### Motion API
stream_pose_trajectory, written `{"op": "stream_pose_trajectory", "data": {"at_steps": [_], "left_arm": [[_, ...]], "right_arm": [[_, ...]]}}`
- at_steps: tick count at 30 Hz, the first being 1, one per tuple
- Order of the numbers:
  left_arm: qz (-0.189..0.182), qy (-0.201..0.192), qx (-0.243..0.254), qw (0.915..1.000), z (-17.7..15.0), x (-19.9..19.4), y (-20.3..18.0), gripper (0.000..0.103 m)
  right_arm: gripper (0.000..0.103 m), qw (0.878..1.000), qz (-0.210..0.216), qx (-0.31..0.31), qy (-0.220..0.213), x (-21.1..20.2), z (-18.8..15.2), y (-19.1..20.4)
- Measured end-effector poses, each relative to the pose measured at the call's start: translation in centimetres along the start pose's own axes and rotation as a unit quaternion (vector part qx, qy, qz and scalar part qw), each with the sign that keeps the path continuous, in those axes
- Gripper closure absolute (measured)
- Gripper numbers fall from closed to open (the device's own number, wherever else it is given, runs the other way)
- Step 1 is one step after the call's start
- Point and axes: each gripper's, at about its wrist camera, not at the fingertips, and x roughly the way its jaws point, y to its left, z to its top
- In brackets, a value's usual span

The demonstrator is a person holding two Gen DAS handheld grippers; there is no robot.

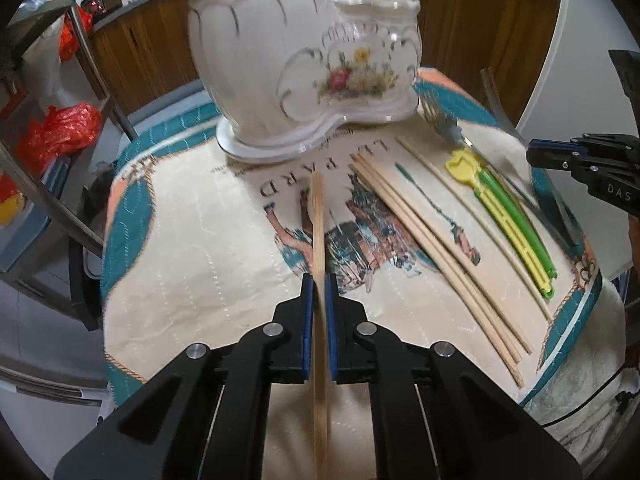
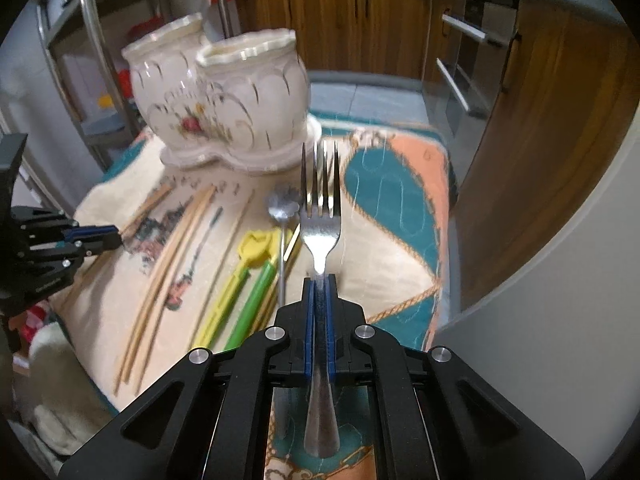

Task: Organize utensils
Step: 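Lower the chopstick into the tall holder cup while the right tool drops the fork into the small cup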

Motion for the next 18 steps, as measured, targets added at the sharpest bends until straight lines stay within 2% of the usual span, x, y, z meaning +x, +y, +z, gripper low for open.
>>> {"op": "stream_pose_trajectory", "data": {"at_steps": [4,8,13,18], "left_arm": [[-0.003,-0.044,-0.003,0.999,0.2,-1.9,0.5,0.097],[-0.011,-0.107,-0.005,0.9942,0.6,-4.3,0.8,0.097],[-0.012,-0.183,-0.006,0.983,1.3,-7.0,0.9,0.097],[0.0,-0.246,-0.014,0.9692,3.2,-9.5,1.7,0.097]], "right_arm": [[0.097,0.998,0.009,-0.006,-0.055,-2.1,0.2,0.5],[0.097,0.995,0.007,-0.019,-0.102,-3.9,0.7,1.2],[0.097,0.985,0.0,-0.033,-0.17,-5.9,2.2,2.5],[0.097,0.976,0.005,-0.039,-0.213,-6.8,4.8,3.6]]}}
